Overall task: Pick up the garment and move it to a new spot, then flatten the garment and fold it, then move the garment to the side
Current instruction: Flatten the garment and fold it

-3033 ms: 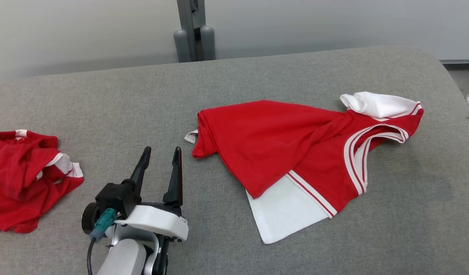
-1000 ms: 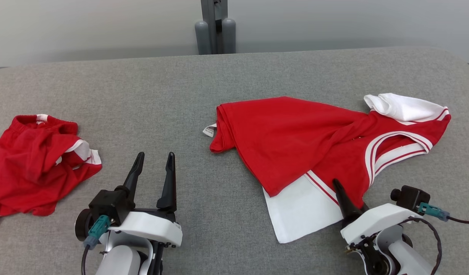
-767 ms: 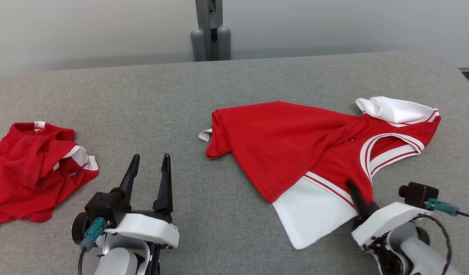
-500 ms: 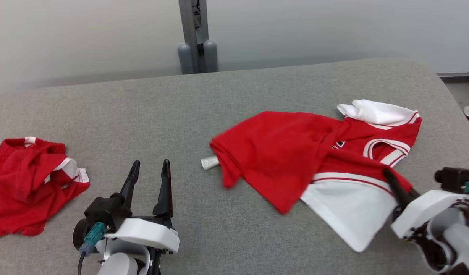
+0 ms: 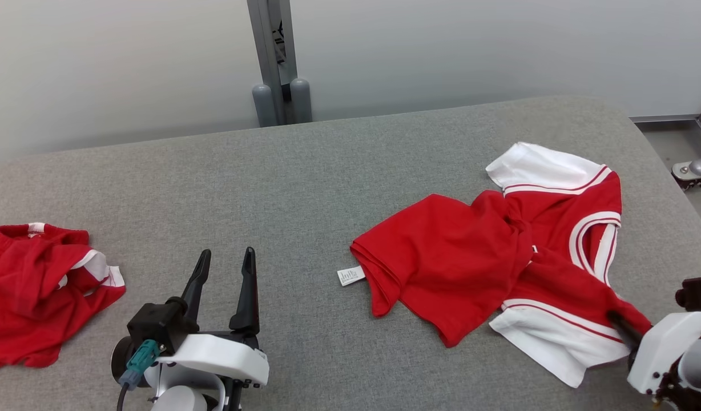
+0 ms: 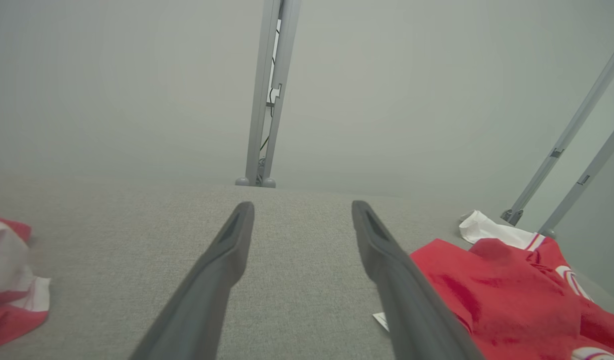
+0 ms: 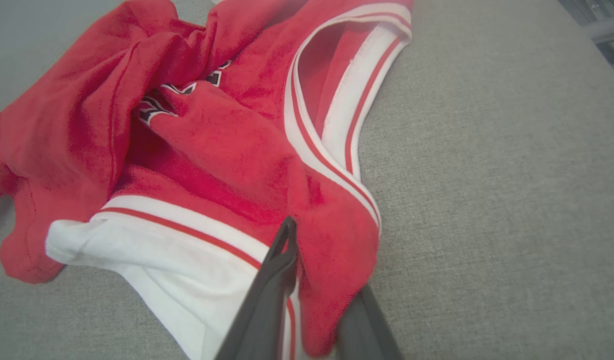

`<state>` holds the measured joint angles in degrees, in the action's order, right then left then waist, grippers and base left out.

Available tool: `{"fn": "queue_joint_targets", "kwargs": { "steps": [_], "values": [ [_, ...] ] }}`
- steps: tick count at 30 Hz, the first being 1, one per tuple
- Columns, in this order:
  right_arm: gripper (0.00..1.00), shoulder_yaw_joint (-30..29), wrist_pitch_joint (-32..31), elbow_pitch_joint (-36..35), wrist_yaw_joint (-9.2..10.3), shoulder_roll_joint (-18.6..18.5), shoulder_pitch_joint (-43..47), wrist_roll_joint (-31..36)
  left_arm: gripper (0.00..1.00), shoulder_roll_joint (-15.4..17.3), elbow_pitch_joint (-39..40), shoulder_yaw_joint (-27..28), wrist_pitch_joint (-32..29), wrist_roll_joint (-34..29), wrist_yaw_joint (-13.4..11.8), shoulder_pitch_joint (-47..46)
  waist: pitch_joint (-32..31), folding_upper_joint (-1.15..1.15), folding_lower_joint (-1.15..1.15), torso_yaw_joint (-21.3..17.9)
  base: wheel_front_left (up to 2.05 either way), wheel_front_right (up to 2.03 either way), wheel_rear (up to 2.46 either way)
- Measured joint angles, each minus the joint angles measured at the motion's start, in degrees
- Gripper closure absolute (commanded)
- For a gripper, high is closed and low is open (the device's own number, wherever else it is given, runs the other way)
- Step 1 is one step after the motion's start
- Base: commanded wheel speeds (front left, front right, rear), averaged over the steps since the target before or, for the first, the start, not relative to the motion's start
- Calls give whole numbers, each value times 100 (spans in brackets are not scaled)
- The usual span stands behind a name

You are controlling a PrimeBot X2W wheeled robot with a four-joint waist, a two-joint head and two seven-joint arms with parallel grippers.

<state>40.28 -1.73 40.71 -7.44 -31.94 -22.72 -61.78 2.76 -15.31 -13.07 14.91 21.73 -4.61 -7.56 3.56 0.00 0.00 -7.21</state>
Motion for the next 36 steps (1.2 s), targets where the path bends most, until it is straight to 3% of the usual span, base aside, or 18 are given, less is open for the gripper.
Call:
{"fn": "queue_joint_targets", "kwargs": {
  "steps": [4,8,16,20,27,32,36],
  "values": [
    [0,-66,240,92,-2,233,-52,138,0,0,-1,7,0,1,0,0,0,0,0,-28,0,0,0],
    [0,-242,604,31,-3,243,-252,291,0,0,-4,15,0,-1,0,1,-1,0,0,-66,0,0,0],
    [0,-287,1385,-1160,-3,294,-400,586,0,-1,-14,12,0,-3,8,-1,13,0,0,-86,0,0,0],
    [0,-323,1538,-1427,-3,301,-290,853,0,-1,-15,3,0,-3,8,-4,38,0,0,-44,0,0,0],
    [0,-765,1640,-1555,-3,472,-140,1162,0,0,-32,33,0,-13,9,-3,32,0,0,-23,0,0,0],
    [0,-1118,1191,-1247,-3,469,-13,1386,0,1,-53,34,0,-12,9,7,-27,0,0,-44,0,0,0],
    [0,-1434,1182,-1723,-3,504,11,1502,0,1,-64,77,0,-11,9,30,-70,0,0,-120,0,0,0]
  ]
}}
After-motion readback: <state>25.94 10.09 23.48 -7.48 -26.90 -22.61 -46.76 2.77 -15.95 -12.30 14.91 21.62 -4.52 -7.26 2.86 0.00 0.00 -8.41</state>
